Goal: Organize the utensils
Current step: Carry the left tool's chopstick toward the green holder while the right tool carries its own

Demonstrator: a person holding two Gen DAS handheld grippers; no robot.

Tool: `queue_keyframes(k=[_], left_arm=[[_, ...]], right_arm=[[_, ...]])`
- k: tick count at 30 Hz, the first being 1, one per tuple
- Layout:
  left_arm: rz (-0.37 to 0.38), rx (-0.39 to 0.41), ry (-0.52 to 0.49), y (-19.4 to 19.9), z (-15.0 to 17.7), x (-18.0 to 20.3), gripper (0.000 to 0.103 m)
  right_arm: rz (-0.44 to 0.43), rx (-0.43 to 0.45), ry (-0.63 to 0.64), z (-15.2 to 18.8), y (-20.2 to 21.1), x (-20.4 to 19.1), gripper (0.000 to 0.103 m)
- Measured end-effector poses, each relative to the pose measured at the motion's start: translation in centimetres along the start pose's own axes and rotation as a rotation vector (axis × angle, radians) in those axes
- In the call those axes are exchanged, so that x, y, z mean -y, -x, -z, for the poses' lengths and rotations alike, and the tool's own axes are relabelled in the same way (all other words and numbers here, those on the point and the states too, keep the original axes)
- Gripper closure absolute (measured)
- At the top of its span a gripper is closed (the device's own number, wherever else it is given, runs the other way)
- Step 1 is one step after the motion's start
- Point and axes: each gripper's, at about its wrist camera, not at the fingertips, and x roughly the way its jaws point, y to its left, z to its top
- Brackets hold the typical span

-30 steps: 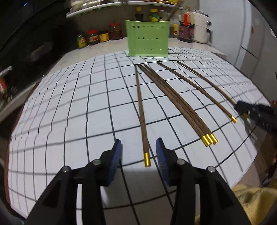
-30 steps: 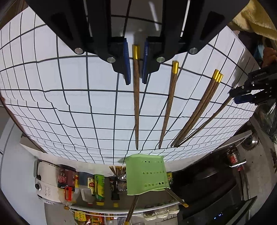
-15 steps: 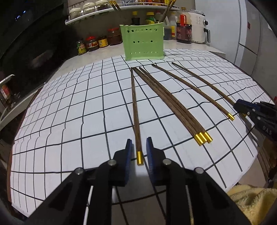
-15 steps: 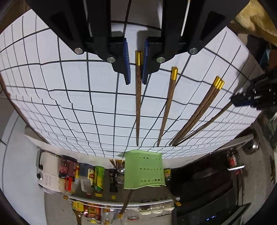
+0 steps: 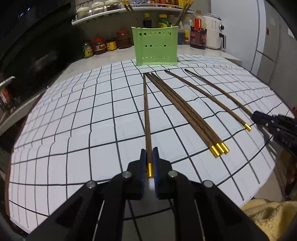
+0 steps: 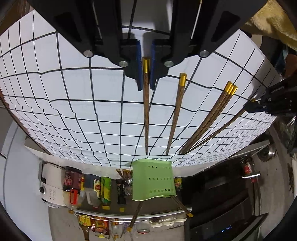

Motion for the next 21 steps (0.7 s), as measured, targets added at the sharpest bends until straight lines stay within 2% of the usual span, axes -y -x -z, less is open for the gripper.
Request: queue_keyframes(k=[2,6,15,17,21], left_arm=[[0.02,0.004,0.021,0.2,0.0,-0.4,0.096],[0.04,0.077,0.056,2.1,-0.4,-1.0,0.096],[0.058,0.442,0.132,11.0,-5.5,-4.2,0.096],[0.044,0.491,0.144,12.3,-6.5,-4.7,0.096],[0.034,0.5,0.145,12.1,-7.5,-4.9,0.096]], right_arm=[[0.005,-0.002,-0.01,-0.1,0.1,0.0,0.096],[-0.012,0.01,-0.02,-0.6,0.9,0.0,0.096],[-0.045,0.162,-0.053,-5.7,6.2,0.5,0.096],[-0.037,0.118,-0.051,-7.0,6.5,0.3,0.096],[0.012,0.005,-0.05,-6.7,5.2,0.3,0.096]])
